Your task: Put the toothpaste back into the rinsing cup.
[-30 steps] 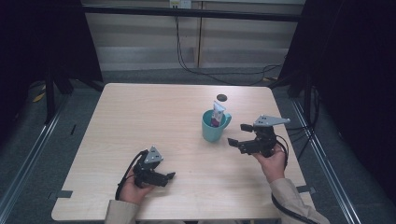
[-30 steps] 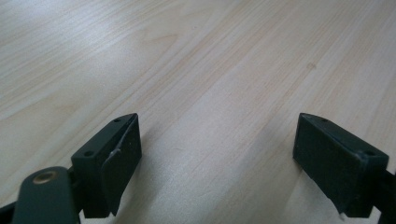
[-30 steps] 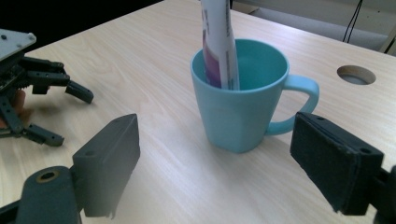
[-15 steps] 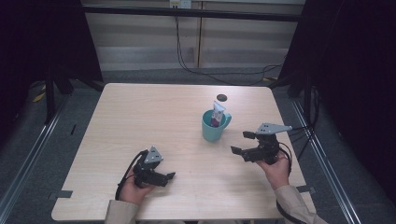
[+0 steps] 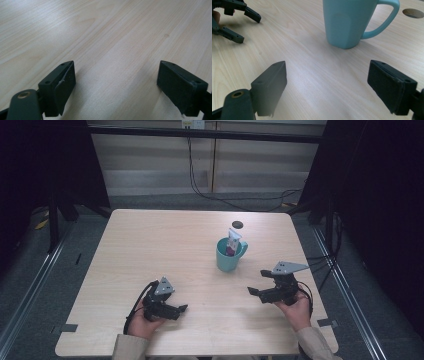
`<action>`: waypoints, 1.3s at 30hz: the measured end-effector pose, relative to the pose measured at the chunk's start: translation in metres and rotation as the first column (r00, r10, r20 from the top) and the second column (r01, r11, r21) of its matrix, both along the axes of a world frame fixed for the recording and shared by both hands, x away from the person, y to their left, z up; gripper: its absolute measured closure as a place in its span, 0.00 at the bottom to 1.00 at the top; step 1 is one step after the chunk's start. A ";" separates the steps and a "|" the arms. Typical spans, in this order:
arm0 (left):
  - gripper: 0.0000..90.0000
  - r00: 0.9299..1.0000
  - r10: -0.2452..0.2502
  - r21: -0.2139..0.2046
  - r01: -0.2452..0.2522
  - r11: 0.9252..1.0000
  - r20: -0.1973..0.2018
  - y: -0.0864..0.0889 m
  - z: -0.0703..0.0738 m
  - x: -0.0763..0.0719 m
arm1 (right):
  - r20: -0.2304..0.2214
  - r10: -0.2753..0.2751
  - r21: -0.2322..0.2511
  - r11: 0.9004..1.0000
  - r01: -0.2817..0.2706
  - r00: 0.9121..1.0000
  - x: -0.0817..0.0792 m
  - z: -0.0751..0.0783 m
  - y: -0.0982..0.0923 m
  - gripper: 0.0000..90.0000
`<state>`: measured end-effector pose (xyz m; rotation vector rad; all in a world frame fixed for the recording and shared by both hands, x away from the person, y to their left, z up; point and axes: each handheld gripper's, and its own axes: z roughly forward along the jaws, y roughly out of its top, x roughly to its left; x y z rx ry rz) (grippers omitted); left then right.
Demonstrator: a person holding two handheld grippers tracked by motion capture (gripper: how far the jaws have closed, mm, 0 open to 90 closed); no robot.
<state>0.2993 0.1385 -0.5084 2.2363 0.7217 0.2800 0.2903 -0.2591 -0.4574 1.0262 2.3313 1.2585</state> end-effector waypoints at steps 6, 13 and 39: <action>0.17 1.000 0.001 0.001 -0.001 1.000 0.000 0.000 0.000 0.000 | -0.010 -0.002 -0.005 1.000 0.002 1.000 -0.004 -0.006 -0.005 0.17; 0.17 1.000 -0.001 0.003 0.001 1.000 0.000 0.000 0.000 0.000 | -0.021 -0.019 -0.020 1.000 0.018 1.000 -0.011 -0.015 -0.013 0.17; 0.17 1.000 0.001 0.002 -0.001 1.000 0.000 0.000 0.000 0.000 | -0.058 -0.026 -0.091 0.996 0.020 0.998 -0.026 -0.038 -0.029 0.17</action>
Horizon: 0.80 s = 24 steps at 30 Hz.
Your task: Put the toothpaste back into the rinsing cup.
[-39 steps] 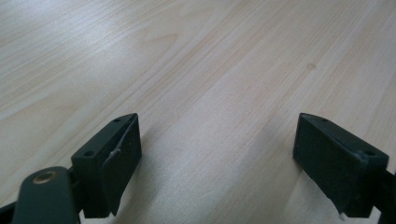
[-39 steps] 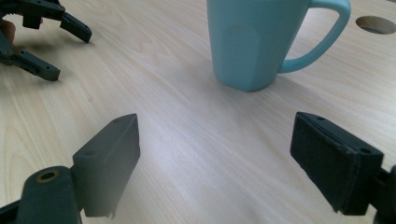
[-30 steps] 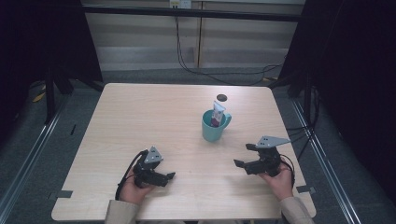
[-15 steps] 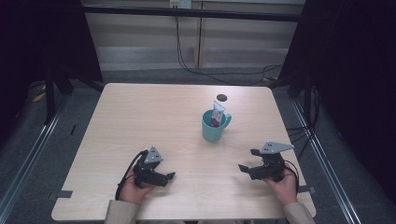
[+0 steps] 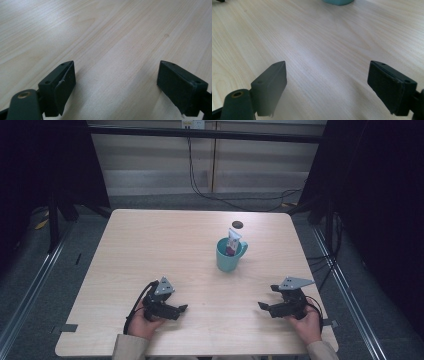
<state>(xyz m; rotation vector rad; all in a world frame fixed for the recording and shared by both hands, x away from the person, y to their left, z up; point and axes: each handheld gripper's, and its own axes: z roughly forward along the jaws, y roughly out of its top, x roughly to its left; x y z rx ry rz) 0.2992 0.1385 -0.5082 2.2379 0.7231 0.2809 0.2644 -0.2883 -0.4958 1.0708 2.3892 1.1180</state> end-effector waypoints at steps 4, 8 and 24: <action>0.17 1.000 0.000 -0.001 0.000 1.000 0.000 0.000 0.000 0.000 | 0.002 0.003 -0.009 1.000 -0.003 1.000 -0.002 -0.002 -0.001 0.17; 0.17 1.000 -0.001 0.000 0.001 1.000 0.001 0.000 0.000 0.000 | -0.005 0.007 -0.020 1.000 -0.007 1.000 -0.002 -0.004 -0.002 0.17; 0.17 1.000 0.000 -0.001 0.000 1.000 0.000 0.000 0.000 0.000 | -0.022 0.007 -0.047 0.999 -0.008 1.000 -0.005 -0.014 -0.004 0.17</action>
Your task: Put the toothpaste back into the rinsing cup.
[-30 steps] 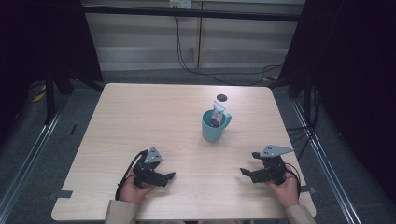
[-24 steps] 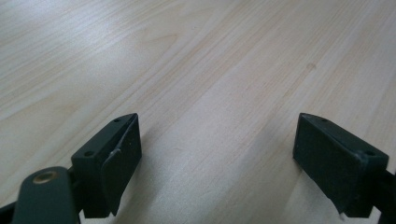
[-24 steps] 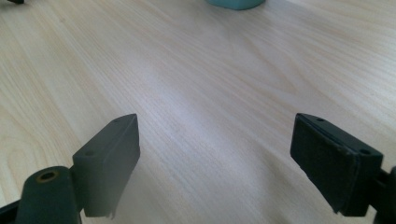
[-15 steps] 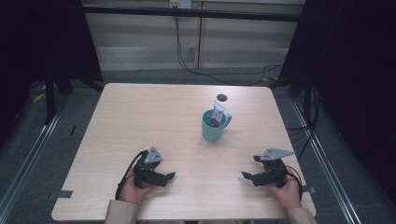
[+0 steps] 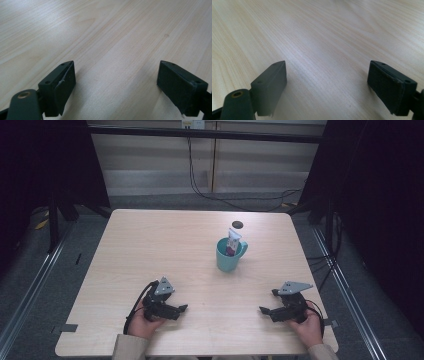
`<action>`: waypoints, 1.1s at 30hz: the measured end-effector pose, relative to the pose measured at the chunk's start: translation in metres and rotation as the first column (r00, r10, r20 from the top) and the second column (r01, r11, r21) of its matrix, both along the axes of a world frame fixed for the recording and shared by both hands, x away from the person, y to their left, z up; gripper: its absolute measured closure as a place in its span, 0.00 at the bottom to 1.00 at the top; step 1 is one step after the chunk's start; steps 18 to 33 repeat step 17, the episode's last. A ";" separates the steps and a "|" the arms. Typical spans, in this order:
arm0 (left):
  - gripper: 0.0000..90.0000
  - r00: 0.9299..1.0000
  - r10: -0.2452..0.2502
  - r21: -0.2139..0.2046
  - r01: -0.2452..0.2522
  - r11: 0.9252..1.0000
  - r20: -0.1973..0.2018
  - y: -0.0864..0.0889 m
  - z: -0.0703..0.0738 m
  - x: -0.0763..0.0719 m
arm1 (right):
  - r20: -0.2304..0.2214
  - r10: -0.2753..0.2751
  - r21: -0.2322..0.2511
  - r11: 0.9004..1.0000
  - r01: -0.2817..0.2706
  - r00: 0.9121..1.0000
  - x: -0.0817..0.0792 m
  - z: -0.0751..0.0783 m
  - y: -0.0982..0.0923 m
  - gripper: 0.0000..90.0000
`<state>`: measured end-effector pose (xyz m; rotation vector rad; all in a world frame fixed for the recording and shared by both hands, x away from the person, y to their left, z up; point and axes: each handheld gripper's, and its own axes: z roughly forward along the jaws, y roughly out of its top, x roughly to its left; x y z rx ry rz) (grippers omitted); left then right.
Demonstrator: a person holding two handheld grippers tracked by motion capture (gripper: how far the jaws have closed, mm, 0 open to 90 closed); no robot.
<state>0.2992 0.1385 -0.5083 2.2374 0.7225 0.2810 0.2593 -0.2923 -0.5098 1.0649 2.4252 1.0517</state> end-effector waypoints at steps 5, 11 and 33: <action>0.17 1.000 -0.001 0.002 0.001 1.000 0.000 0.000 0.000 0.000 | 0.005 0.000 0.001 1.000 0.000 1.000 -0.001 -0.001 -0.002 0.17; 0.17 1.000 -0.004 0.000 0.004 1.000 0.002 0.000 0.000 0.000 | 0.004 0.003 0.003 1.000 -0.003 1.000 -0.001 -0.001 -0.002 0.16; 0.17 1.000 -0.003 -0.002 0.003 1.000 0.001 0.000 0.000 0.000 | 0.003 0.003 0.003 1.000 -0.003 1.000 -0.001 -0.001 -0.002 0.16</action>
